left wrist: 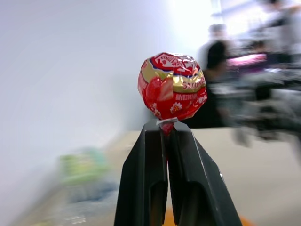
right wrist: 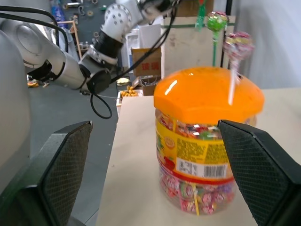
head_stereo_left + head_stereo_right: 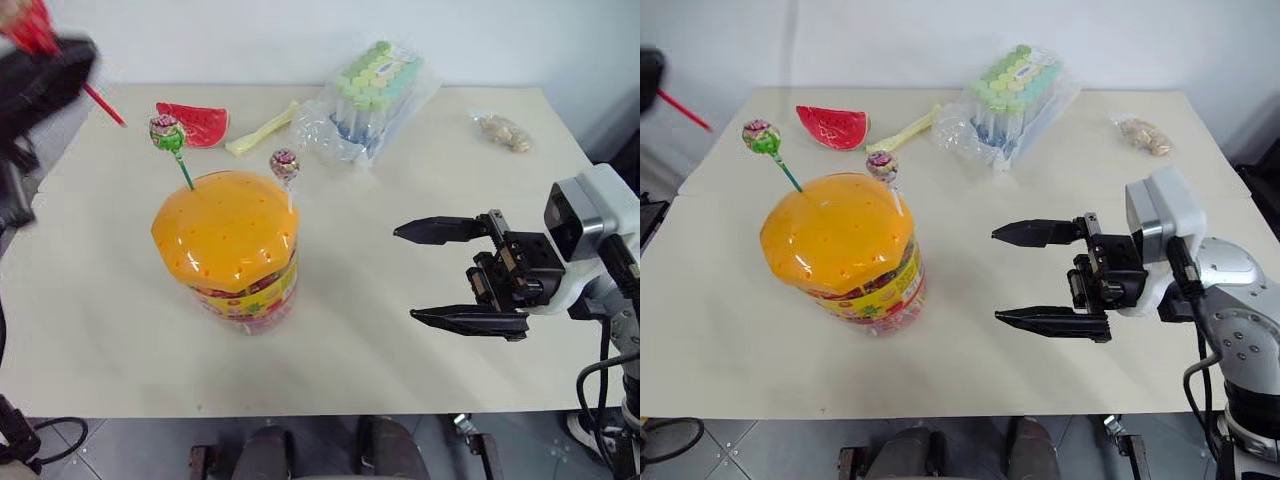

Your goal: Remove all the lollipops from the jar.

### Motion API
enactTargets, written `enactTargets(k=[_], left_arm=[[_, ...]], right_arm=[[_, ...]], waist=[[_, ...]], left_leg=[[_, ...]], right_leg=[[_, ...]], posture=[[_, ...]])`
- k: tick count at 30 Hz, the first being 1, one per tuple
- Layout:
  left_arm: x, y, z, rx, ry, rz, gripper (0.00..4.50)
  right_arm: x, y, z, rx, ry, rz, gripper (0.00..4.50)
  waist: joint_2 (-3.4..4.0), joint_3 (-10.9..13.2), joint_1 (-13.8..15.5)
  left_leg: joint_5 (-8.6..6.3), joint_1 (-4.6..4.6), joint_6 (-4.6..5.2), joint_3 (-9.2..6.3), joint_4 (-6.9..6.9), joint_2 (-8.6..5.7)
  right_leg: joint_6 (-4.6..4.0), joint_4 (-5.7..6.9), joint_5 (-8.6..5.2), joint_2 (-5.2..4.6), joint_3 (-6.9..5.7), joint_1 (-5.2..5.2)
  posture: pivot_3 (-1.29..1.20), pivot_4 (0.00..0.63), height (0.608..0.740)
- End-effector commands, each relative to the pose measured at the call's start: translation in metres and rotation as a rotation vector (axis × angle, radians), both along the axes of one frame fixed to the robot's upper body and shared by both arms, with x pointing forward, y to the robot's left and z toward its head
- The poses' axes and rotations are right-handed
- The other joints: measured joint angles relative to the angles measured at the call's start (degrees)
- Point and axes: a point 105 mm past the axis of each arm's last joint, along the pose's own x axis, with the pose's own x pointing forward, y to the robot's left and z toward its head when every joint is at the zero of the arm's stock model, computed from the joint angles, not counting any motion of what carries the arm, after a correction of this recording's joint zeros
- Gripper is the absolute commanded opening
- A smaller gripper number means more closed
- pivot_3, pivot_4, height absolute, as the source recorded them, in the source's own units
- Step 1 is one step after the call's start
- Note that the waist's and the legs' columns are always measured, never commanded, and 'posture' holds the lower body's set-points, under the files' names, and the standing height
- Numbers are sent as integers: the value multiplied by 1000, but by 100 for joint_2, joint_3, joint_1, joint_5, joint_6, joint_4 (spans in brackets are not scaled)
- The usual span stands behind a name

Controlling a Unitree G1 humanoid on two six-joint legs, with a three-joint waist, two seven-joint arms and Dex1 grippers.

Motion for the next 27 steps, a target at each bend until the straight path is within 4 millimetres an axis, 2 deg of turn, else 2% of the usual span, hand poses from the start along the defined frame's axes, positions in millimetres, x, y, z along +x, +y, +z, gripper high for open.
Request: enactTargets(k=[1, 4, 7, 11, 13, 15, 18, 22, 27], left_arm=[[2, 22, 5, -50, 35, 172, 37], [15, 44, -6, -109, 169, 333, 37], [27, 63, -37, -107, 363, 477, 37], [32, 90, -106, -16, 769, 701, 37], [26, 107, -161, 73, 1040, 844, 37], [19, 116, -187, 101, 1176, 913, 37], [15, 129, -200, 124, 1247, 1000, 37], [14, 146, -205, 115, 1297, 1091, 37], [19, 153, -207, 70, 1354, 1128, 37]], right_arm=[[-1, 0, 6, 5, -40, 16, 4500], [1, 0, 4, -1, -38, 21, 4500], [2, 1, 3, -2, -36, 25, 4500], [3, 2, 2, -4, -34, 31, 4500], [4, 2, 1, -4, -35, 30, 4500], [4, 3, 0, -5, -36, 30, 4500], [4, 3, -2, -7, -32, 29, 4500], [3, 2, -5, -14, -27, 32, 4500], [4, 4, -5, -3, -30, 33, 4500]], waist=[[-1, 1, 5], [-7, 3, 18], [-7, 3, 24], [-9, 5, 14], [-8, 5, 12], [-6, 6, 13], [-32, 10, 36], [-34, 10, 53], [-34, 10, 47]], left_leg=[[0, 0, 0, 0, 0, 0], [0, -2, 0, -1, 0, 0], [0, -2, 0, -2, 0, 0], [-1, -3, -1, 0, -2, 1], [-2, -7, -2, 1, -2, 0], [-2, -4, -4, 10, -9, -1], [0, -24, -7, 15, -9, 1], [0, -31, -9, 28, -9, 0], [0, -29, -10, 41, -9, 0]], right_leg=[[0, 0, 0, 0, 0, 0], [0, -1, 0, 0, 1, 0], [0, 0, 0, -1, 1, 0], [0, 1, 0, 0, 3, -7], [0, 1, 0, 0, 6, -13], [0, 4, 0, 0, 15, -20], [-3, 22, -2, 2, 20, -53], [-4, 27, -2, 2, 31, -68], [-4, 35, -2, 2, 41, -75]], posture=[[0, 150, 740], [0, 150, 740], [0, 150, 740], [0, 150, 740], [0, 150, 740], [0, 150, 740], [0, 150, 740], [0, 150, 740], [0, 150, 740]])
